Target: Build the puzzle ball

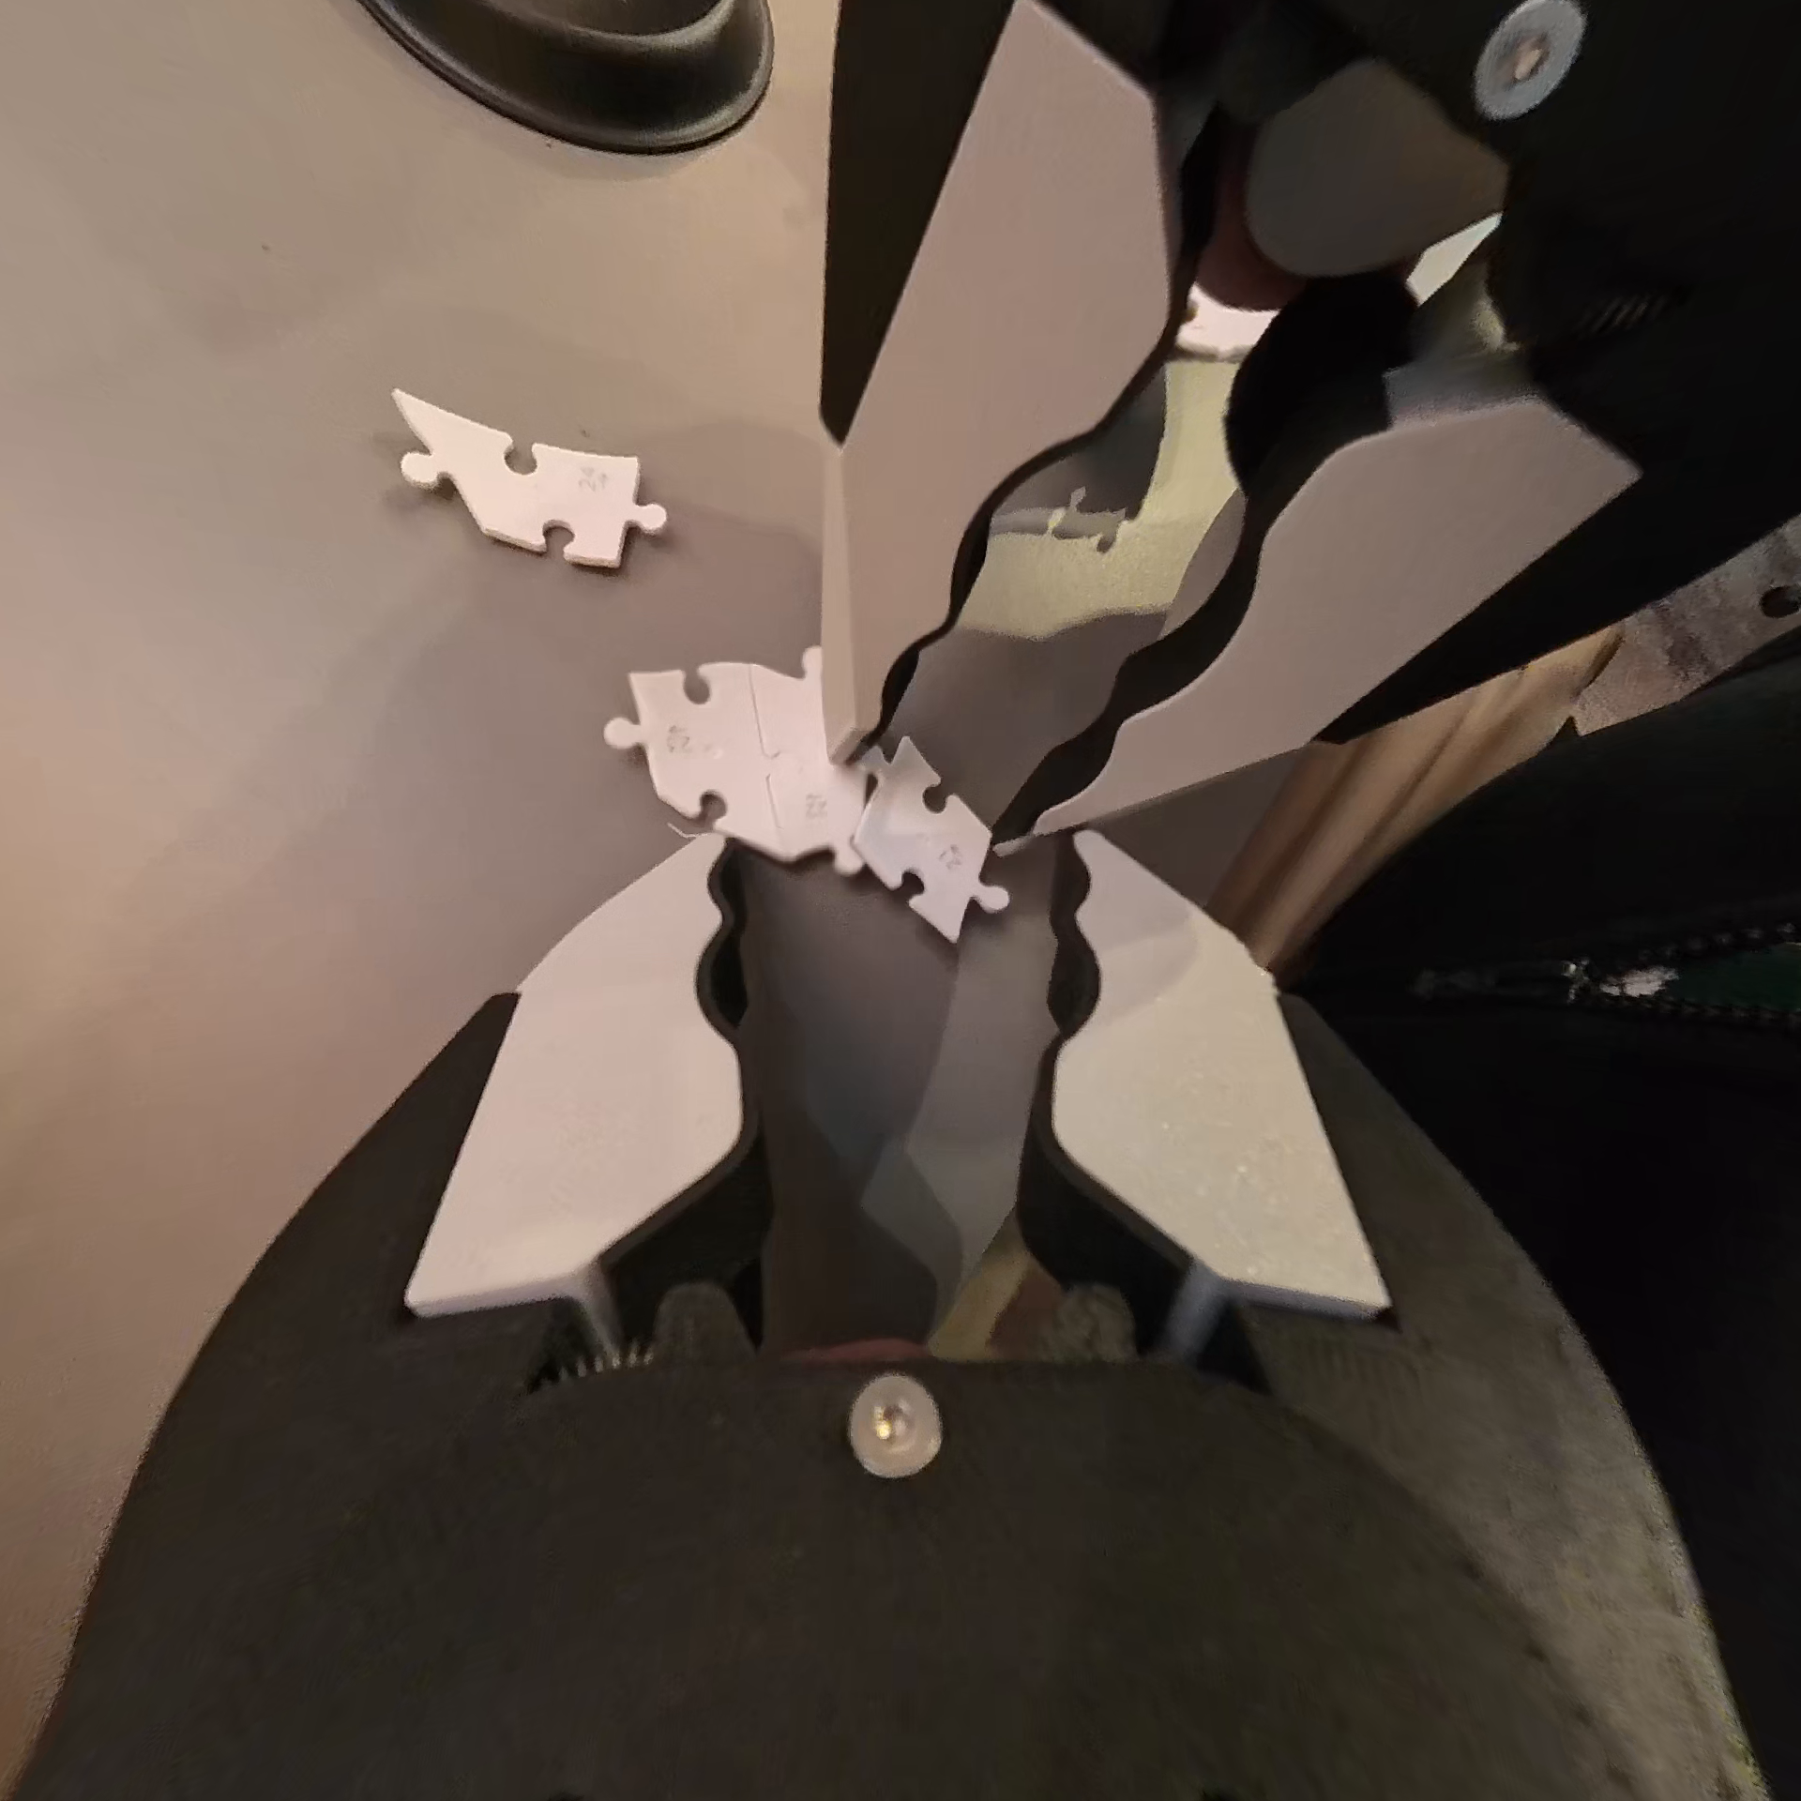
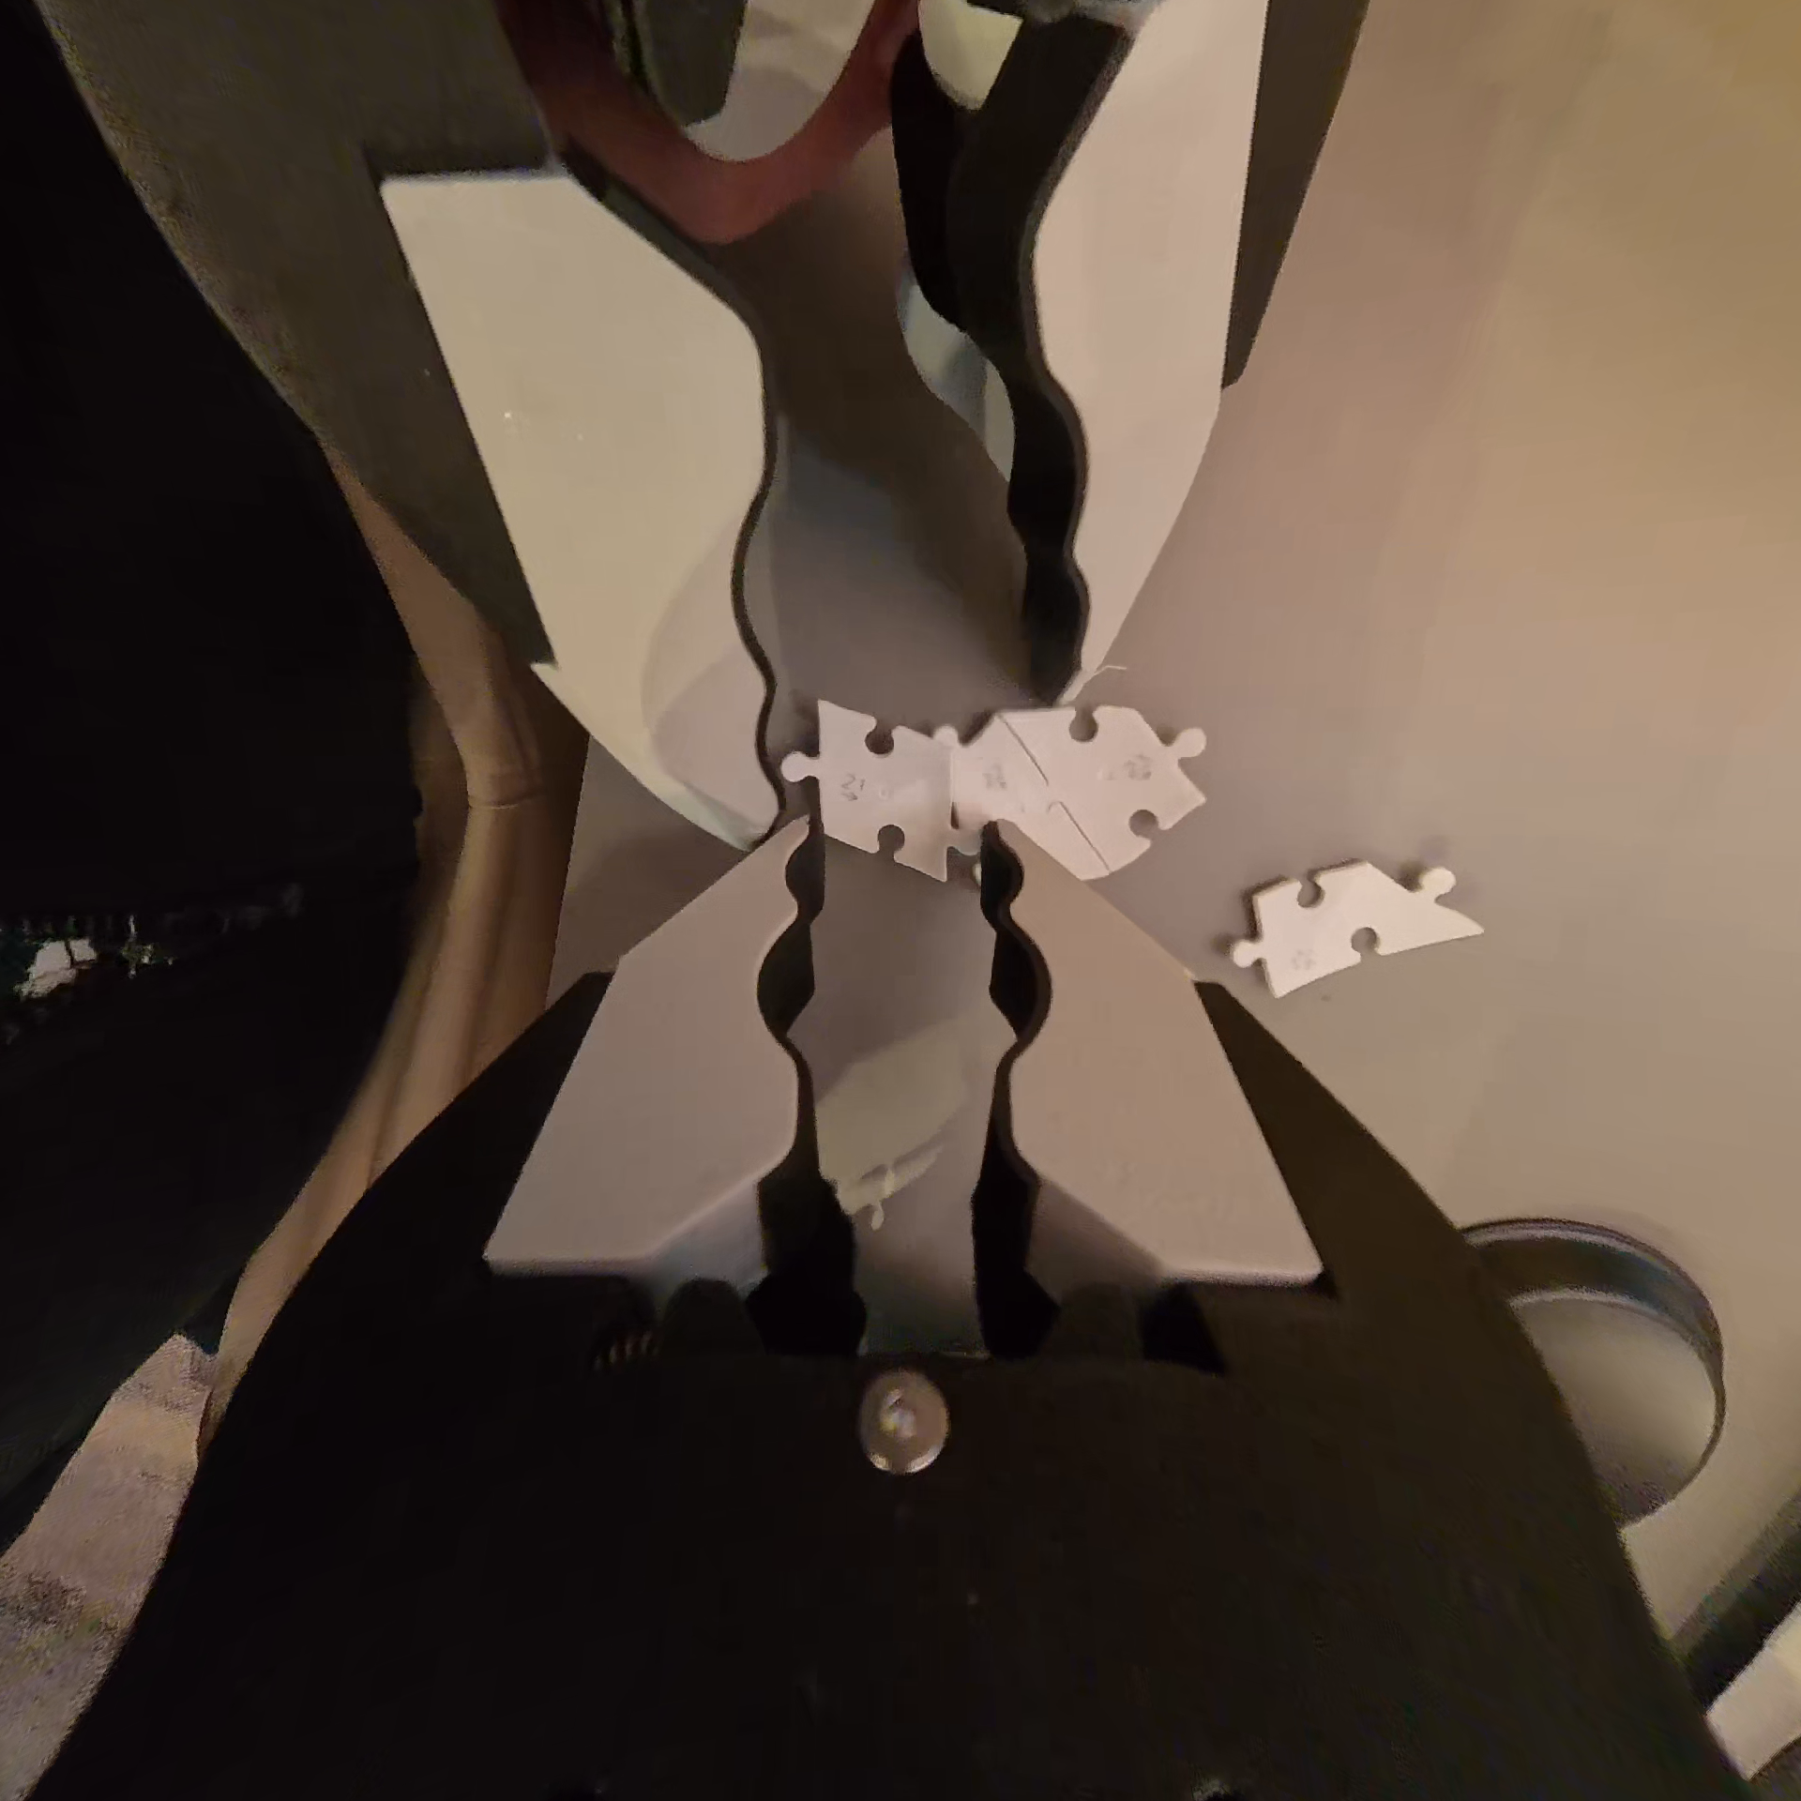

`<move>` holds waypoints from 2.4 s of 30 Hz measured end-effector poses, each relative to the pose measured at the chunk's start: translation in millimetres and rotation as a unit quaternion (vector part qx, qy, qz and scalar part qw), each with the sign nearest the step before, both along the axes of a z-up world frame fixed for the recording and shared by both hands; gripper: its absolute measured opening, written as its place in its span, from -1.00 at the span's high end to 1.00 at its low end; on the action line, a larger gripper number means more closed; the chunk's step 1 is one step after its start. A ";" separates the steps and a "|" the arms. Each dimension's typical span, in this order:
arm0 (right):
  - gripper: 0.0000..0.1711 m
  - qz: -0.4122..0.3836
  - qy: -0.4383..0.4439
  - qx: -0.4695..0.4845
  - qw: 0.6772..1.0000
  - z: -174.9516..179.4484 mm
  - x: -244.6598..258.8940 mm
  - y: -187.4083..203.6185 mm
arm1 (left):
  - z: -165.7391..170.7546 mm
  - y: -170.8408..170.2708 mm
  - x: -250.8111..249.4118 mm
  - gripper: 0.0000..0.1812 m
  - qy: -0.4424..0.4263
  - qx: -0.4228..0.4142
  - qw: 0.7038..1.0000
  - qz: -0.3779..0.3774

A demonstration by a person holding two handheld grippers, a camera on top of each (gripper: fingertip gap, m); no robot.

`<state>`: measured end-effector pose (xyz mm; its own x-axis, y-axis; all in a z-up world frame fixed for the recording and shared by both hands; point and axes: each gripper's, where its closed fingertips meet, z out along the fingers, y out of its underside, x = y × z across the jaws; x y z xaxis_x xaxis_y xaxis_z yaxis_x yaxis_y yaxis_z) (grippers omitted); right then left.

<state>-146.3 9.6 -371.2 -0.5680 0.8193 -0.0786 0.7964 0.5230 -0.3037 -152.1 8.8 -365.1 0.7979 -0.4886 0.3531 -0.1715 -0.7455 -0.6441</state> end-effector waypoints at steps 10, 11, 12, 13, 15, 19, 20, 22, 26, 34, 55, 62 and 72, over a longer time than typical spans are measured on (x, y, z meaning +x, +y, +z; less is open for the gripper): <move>0.64 0.013 -0.004 0.020 1.000 -0.4 1.3 7.1 | -0.1 1.7 -0.7 0.31 0.000 0.008 1.000 -0.007; 0.64 0.015 -0.005 0.022 1.000 -0.5 1.3 8.7 | -0.2 2.6 -0.8 0.32 0.000 0.009 1.000 -0.009; 0.64 0.019 -0.007 0.020 1.000 -0.3 2.2 8.8 | -0.3 3.7 -1.3 0.32 0.001 0.010 1.000 -0.009; 0.64 0.024 -0.008 0.019 1.000 0.4 2.8 8.8 | -0.4 4.9 -2.1 0.32 0.003 0.010 1.000 -0.010; 0.63 0.029 -0.006 0.019 0.999 3.1 1.9 9.9 | -0.2 5.8 -2.0 0.31 0.001 0.010 1.000 -0.012; 0.63 0.033 -0.005 0.012 0.999 2.6 -0.8 8.3 | -0.1 5.4 -2.0 0.30 -0.001 0.011 1.000 -0.011; 0.63 0.037 -0.007 0.013 0.999 1.4 -0.1 7.8 | -0.1 5.6 -2.5 0.31 -0.002 0.011 1.000 -0.010; 0.59 0.037 -0.008 0.017 0.999 -1.7 0.5 8.6 | 0.0 5.4 -3.1 0.31 -0.002 0.010 1.000 -0.010; 0.58 0.035 -0.006 0.020 0.999 -1.3 1.1 11.5 | -0.3 4.7 -3.7 0.30 0.002 0.012 1.000 -0.009; 0.63 0.029 -0.006 0.015 0.999 14.6 10.2 8.5 | 3.5 -5.0 -9.1 0.33 0.034 0.018 0.999 -0.013; 0.53 -0.051 0.003 -0.005 0.999 2.8 13.1 5.7 | -2.0 3.3 -3.7 0.17 0.038 0.019 0.998 -0.039; 0.59 -0.073 0.013 0.014 0.997 -5.0 8.5 7.8 | -1.9 3.4 -3.8 0.18 0.034 0.022 0.998 -0.040; 0.97 -0.077 0.025 0.007 0.997 -3.2 8.3 8.2 | -2.5 -2.6 -5.5 0.20 0.040 0.019 0.998 -0.041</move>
